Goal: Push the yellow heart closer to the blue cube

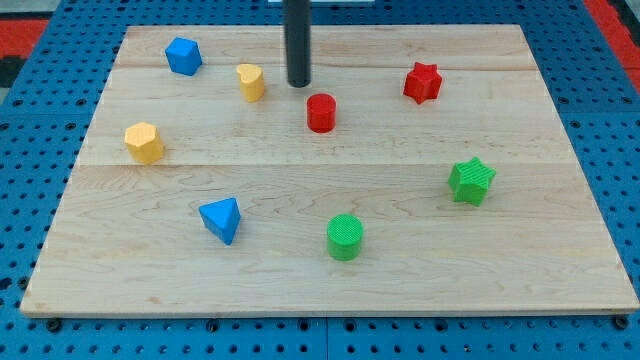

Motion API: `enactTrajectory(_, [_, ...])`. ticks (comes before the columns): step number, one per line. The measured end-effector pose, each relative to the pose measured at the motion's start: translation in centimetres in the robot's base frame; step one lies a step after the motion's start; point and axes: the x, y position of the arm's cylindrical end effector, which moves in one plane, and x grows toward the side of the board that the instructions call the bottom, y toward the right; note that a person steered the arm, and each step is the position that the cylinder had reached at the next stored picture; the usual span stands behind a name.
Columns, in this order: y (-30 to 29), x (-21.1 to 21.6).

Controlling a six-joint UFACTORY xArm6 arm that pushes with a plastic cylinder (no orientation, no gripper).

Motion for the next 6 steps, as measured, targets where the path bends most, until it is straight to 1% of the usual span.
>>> enactTrajectory(1, [-9.0, -3.0])
enactTrajectory(2, [-14.0, -3.3])
enactTrajectory(3, [-15.9, -3.4])
enactTrajectory(5, [-19.7, -1.8])
enactTrajectory(6, [-24.6, -2.3])
